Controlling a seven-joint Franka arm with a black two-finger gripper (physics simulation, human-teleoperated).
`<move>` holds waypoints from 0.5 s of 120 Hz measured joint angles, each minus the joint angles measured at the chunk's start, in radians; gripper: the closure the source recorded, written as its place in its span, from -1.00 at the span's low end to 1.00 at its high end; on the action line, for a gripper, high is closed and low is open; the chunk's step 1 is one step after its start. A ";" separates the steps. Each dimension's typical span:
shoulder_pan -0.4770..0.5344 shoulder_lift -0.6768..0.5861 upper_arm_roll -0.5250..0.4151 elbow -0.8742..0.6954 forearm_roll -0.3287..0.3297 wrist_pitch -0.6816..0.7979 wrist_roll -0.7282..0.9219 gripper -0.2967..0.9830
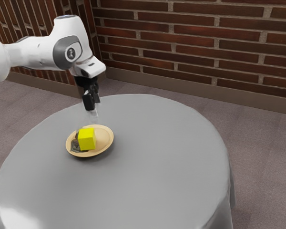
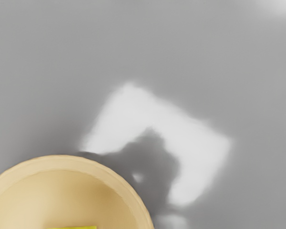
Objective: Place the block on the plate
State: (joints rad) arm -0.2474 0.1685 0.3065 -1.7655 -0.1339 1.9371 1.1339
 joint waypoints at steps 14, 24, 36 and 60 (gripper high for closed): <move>-0.020 -0.029 0.000 0.073 0.025 -0.074 -0.023 -0.53; -0.035 -0.039 -0.001 0.126 0.038 -0.125 -0.037 -0.53; -0.046 -0.048 -0.001 0.179 0.045 -0.188 -0.052 -0.53; -0.046 -0.059 -0.001 0.191 0.050 -0.253 -0.075 -0.53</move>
State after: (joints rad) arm -0.2937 0.1094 0.3053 -1.5746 -0.0840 1.6845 1.0593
